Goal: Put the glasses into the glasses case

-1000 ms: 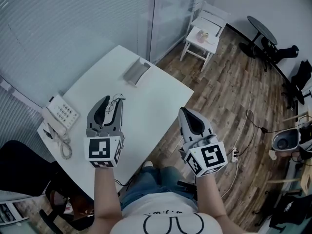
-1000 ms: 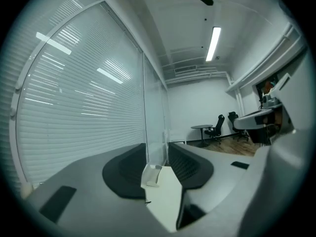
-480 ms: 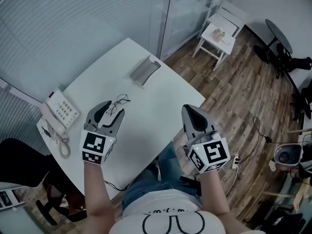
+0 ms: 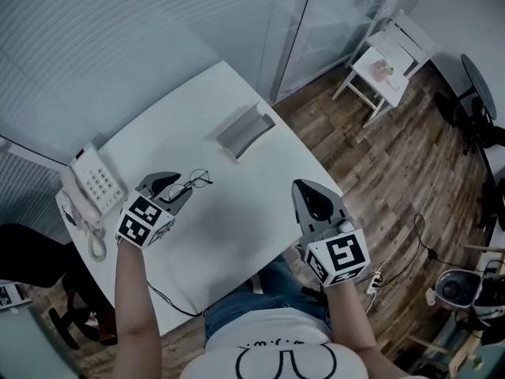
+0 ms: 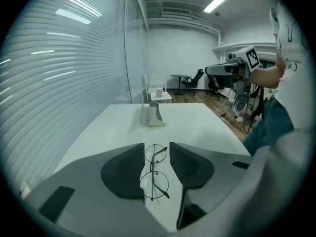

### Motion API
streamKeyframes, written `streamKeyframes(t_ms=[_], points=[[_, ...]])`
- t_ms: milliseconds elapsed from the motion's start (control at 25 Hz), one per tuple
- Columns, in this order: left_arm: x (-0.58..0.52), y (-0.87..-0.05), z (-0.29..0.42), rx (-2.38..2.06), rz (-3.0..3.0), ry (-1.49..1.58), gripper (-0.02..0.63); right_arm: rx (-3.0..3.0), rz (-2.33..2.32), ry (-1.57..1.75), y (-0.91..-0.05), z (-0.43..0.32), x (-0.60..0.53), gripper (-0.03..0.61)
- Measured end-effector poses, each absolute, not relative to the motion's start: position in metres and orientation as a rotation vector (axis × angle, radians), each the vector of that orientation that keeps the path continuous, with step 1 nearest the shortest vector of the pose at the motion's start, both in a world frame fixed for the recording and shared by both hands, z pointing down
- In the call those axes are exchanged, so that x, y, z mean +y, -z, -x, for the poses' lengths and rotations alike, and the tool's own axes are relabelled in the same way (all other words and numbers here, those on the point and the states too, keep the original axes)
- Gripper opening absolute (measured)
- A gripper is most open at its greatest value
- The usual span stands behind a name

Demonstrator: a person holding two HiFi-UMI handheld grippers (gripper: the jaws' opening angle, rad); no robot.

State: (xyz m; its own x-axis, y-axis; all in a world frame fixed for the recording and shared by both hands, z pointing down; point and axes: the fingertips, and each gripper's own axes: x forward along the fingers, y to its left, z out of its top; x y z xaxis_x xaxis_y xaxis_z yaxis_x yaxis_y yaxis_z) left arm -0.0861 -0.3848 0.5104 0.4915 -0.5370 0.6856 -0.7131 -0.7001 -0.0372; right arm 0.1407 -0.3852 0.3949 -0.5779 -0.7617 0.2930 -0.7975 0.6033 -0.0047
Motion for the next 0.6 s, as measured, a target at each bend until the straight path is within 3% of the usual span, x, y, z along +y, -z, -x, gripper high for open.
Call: streamKeyframes(t_ms=[280,600], points=[[-0.4,-0.566,0.09,-0.853,-2.353,-1.164,0.16,-2.54,-1.213,-0.225,-0.417,-0.154,-0.423,0.011],[-0.4,-0.589,0.091,-0.858,-2.266,-1.139,0.066,-2.533,-1.152,-0.256,-0.435,-0.154,-0.438,0.011]])
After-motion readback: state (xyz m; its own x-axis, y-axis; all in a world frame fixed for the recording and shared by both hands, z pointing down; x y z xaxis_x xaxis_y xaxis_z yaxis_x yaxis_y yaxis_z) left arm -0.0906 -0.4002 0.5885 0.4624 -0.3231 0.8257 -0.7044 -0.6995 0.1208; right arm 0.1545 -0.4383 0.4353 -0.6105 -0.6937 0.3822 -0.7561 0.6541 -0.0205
